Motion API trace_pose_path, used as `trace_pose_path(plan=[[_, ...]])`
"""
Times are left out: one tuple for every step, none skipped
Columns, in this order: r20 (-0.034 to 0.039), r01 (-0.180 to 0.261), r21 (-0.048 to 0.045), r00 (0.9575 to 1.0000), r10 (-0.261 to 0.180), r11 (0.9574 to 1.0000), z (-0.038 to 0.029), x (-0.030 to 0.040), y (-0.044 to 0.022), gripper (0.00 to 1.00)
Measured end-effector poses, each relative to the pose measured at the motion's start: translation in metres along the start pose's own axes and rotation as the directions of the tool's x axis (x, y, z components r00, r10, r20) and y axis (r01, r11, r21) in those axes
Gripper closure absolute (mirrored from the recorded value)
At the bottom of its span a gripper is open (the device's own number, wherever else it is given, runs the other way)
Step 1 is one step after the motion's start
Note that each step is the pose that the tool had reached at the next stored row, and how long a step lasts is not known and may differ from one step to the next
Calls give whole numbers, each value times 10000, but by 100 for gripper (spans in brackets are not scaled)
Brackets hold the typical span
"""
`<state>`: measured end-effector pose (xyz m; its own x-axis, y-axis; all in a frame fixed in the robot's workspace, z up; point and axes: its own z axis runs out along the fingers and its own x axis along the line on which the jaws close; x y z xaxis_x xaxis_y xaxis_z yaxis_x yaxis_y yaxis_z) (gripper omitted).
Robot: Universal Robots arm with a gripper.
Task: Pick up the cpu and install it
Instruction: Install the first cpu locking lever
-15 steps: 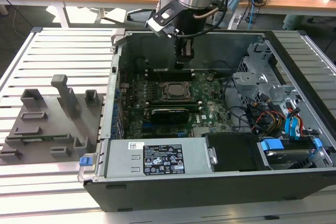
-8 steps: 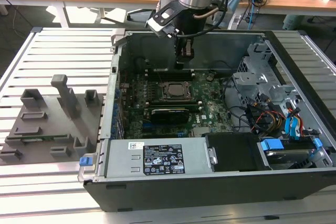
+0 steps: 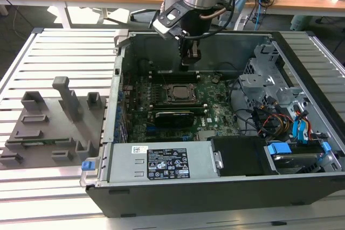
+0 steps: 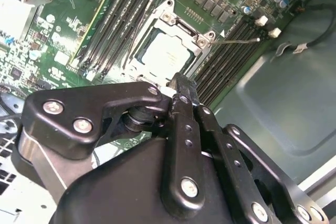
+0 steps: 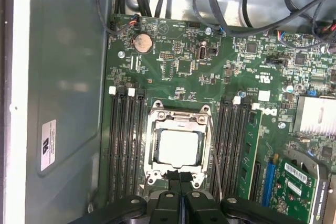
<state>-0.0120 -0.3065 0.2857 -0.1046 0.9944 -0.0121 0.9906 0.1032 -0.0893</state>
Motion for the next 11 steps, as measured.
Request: trace_pose_path(plan=[[20, 214, -2, 9998, -214, 9998, 0, 0, 0, 89], [40, 435, -4, 9990, -435, 9991, 0, 0, 0, 89], [52, 579, -5, 9983, -579, 9983, 0, 0, 0, 89], [71, 779, -6, 9969, -778, 9970, 0, 0, 0, 89], [98, 1087, -8, 9940, -1087, 9941, 0, 0, 0, 89], [108, 1196, -8, 9928, -1196, 9928, 0, 0, 0, 89], [114, 1257, -8, 9920, -1257, 9921, 0, 0, 0, 89], [120, 1320, -8, 9912, -1320, 9913, 0, 0, 0, 89], [144, 1580, -8, 9873, -1580, 9874, 0, 0, 0, 89], [176, 1936, -7, 9809, -1935, 9811, 0, 0, 0, 89], [190, 2099, -5, 9775, -2099, 9777, 0, 0, 0, 89]])
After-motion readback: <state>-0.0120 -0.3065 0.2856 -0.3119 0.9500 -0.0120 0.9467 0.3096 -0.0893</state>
